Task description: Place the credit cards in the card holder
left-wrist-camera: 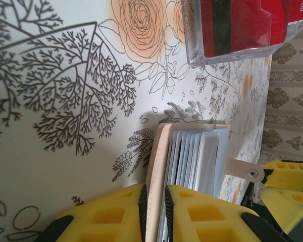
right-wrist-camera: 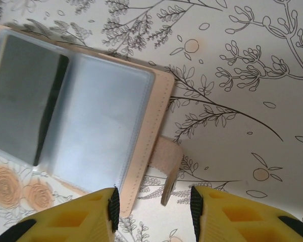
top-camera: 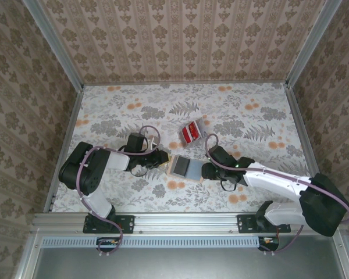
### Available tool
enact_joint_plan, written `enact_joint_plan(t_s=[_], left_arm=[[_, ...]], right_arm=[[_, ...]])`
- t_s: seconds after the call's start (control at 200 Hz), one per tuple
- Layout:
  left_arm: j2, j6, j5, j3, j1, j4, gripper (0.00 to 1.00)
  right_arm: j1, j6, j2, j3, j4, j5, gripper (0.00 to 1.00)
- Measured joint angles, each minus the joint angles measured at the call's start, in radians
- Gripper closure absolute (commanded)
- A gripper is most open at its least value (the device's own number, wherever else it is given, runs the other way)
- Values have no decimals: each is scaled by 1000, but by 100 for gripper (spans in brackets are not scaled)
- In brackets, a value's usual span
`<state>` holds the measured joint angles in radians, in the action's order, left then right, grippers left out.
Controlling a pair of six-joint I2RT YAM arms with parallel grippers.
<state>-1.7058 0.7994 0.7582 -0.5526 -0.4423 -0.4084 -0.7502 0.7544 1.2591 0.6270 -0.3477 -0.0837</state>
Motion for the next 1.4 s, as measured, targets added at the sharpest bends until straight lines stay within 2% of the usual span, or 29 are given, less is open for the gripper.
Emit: enact_joint_plan(t_s=[0.105,0.29,0.41,0.685,1.01,1.15,1.4], left_arm=[[0,0,0,0,0,0,78],[0,0,1,0,0,-2,78],[0,0,1,0,0,-2,78],[0,0,1,1,-1,-6,78],[-16,15,17,2,-6,-37,78],[-25,24,16,2,-13,-60,78],[-33,35,16,3,-16,-82,78]], right_arm=[[0,-4,33,6,0,-19,61],[2,-29,89,41,7,-37,82],[2,-31,96,50,7,-40,90],[2,-42,73,89,6,-28,92],[-13,-45,68,207,34,83,92],[-42,-43,155,289,106,142,92],[-84,-36,399,385,243,225,92]])
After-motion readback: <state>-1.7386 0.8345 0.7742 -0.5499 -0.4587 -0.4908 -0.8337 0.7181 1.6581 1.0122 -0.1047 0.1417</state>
